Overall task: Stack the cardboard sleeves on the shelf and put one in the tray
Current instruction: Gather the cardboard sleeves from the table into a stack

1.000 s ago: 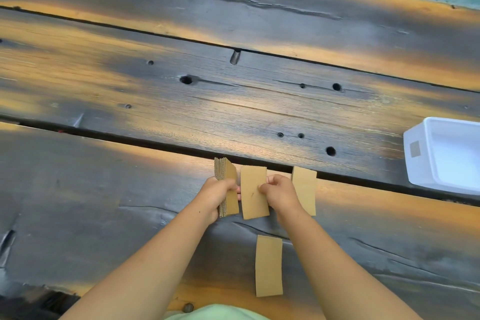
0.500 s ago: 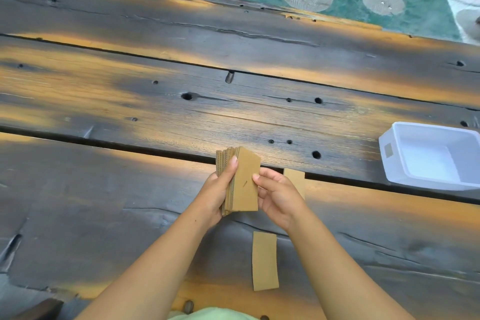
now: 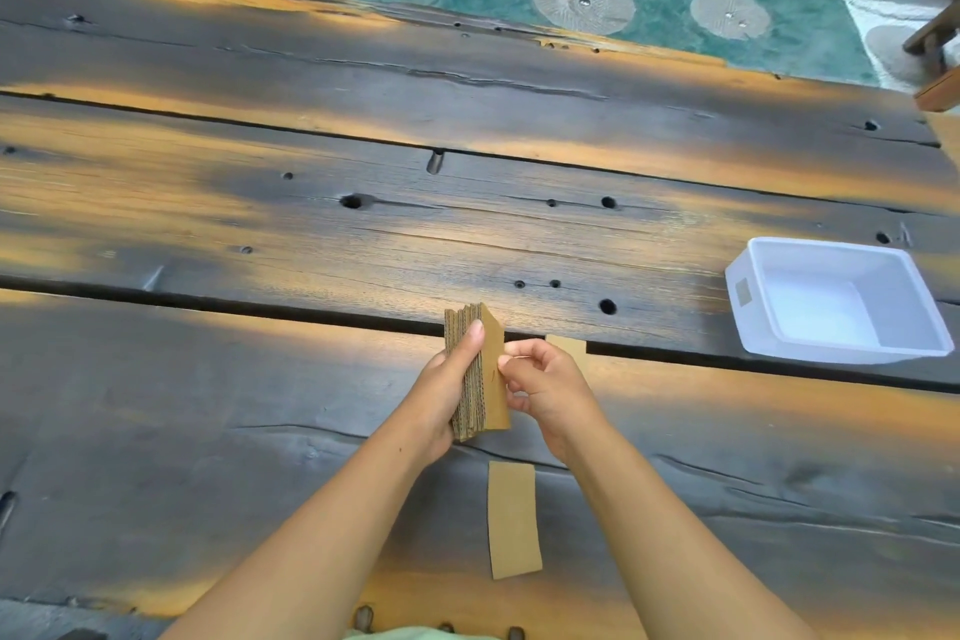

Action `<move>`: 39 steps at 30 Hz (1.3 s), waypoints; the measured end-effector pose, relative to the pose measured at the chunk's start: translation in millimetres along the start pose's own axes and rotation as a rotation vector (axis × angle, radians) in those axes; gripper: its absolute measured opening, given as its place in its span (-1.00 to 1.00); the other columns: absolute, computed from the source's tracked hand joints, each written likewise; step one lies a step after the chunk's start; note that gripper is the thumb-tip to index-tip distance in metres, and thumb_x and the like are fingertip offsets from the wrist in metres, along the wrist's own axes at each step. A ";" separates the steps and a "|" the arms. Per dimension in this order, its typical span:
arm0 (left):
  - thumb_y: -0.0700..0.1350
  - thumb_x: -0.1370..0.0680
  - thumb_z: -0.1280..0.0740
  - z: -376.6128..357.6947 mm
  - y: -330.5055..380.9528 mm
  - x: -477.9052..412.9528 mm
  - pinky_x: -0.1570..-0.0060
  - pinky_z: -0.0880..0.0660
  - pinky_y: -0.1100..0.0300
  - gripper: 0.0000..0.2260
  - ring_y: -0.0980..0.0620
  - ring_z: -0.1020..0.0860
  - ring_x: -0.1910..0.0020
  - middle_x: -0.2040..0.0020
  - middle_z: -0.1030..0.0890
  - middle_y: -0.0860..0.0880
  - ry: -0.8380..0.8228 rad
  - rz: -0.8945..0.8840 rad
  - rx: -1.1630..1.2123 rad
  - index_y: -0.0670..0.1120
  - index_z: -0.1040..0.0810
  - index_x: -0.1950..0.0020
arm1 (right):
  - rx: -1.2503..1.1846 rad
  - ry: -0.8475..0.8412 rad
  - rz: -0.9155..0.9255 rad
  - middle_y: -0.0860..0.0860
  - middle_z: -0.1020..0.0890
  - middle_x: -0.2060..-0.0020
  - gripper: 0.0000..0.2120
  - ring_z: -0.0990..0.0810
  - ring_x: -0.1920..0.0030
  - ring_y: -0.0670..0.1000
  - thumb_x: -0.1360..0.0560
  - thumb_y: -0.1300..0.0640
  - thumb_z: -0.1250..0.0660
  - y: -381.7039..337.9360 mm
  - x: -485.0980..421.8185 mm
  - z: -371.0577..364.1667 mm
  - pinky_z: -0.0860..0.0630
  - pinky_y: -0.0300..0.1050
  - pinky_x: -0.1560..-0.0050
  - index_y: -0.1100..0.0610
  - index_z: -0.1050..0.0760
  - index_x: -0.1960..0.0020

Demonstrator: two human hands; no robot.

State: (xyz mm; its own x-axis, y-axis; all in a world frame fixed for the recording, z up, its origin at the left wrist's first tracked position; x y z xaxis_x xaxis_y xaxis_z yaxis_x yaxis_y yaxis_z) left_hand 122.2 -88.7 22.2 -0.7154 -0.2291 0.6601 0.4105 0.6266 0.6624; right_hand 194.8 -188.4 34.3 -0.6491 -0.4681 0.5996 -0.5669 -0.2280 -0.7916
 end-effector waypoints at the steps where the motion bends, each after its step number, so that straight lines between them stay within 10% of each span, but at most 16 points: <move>1: 0.33 -0.35 -0.40 -2.0 -1.9 -2.1 0.20 -0.63 0.11 -0.31 -0.08 -0.73 0.11 0.04 -0.75 -0.17 -0.010 0.003 0.002 -0.13 -0.61 -0.27 | 0.001 0.012 -0.009 0.05 -0.58 0.27 -0.96 -0.51 0.44 -0.13 -0.57 0.29 -0.33 2.4 -1.0 3.5 -0.51 -0.10 0.19 0.18 -0.52 0.01; 6: 0.32 -0.22 -0.56 -13.7 -12.0 -17.8 0.21 -0.64 0.10 -0.29 -0.08 -0.73 0.16 0.10 -0.75 -0.16 -0.104 0.030 -0.048 -0.11 -0.62 -0.19 | 0.050 0.049 -0.031 0.12 -0.56 0.23 -0.93 -0.48 0.42 -0.05 -0.55 0.26 -0.35 10.0 -9.2 26.3 -0.50 -0.03 0.20 0.17 -0.51 -0.03; 11: 0.02 -0.30 -0.54 -26.4 -29.9 -37.8 0.30 -0.61 0.12 -0.70 -0.08 -0.67 0.30 0.22 -0.69 -0.18 -0.101 0.063 -0.081 -0.07 -0.71 0.04 | 0.159 0.032 -0.099 0.06 -0.59 0.28 -0.84 -0.57 0.43 -0.05 -0.52 0.28 -0.39 17.1 -19.4 52.4 -0.46 -0.23 0.39 0.20 -0.48 -0.07; 16: -0.19 -0.33 -0.38 -25.4 -45.8 -68.5 0.32 -0.53 0.12 -0.76 0.00 -0.60 0.35 0.24 -0.60 -0.14 0.094 0.100 -0.278 -0.13 -0.53 0.02 | 0.097 0.189 -0.186 0.09 -0.58 0.15 -0.88 -0.56 0.26 -0.03 -0.53 0.30 -0.35 34.9 -39.5 91.9 -0.52 -0.16 0.27 0.19 -0.53 -0.05; 20: -0.10 -0.30 -0.40 -24.7 -52.2 -83.6 0.19 -0.53 0.02 -0.61 -0.10 -0.58 0.20 0.19 -0.60 -0.17 0.208 0.068 -0.258 -0.21 -0.52 -0.08 | 0.229 0.382 -0.207 0.05 -0.58 0.05 -0.76 -0.56 0.03 0.06 -0.51 0.26 -0.38 48.7 -55.7 120.2 -0.53 0.02 -0.10 0.21 -0.50 -0.16; 29: -0.01 -0.37 -0.50 -37.0 -61.3 -100.0 -0.03 -0.60 -0.27 -0.56 -0.15 -0.59 0.15 0.14 -0.60 -0.20 0.187 0.096 -0.239 -0.24 -0.52 -0.10 | 0.384 0.427 -0.281 0.08 -0.58 -0.02 -0.55 -0.59 -0.08 0.13 -0.43 0.26 -0.45 61.9 -73.6 133.9 -0.50 0.04 -0.21 0.23 -0.44 -0.28; 39: -0.19 -0.51 -0.48 -28.5 -73.5 -99.1 0.32 -0.59 0.16 -0.81 0.03 -0.68 0.29 0.22 -0.70 -0.06 0.146 0.152 -0.177 -0.18 -0.60 -0.09 | 0.490 0.386 -0.306 0.10 -0.64 -0.02 -0.85 -0.62 -0.07 0.13 -0.46 0.25 -0.39 59.7 -90.0 122.6 -0.43 -0.13 0.02 0.16 -0.54 -0.03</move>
State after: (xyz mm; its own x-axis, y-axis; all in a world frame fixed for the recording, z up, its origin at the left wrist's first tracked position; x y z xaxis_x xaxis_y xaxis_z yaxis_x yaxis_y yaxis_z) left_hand 179.0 -133.3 -81.8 -0.5545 -0.2550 0.7922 0.6086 0.5250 0.5949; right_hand 281.6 -264.5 -81.3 -0.6821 -0.0048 0.7313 -0.5179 -0.7029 -0.4876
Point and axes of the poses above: each hand's wrist, its own x-axis away from the middle knuckle, its own z-axis out of the back of the hand, y = z × x, the point moved 6 cm from there along -x, towards the middle knuckle
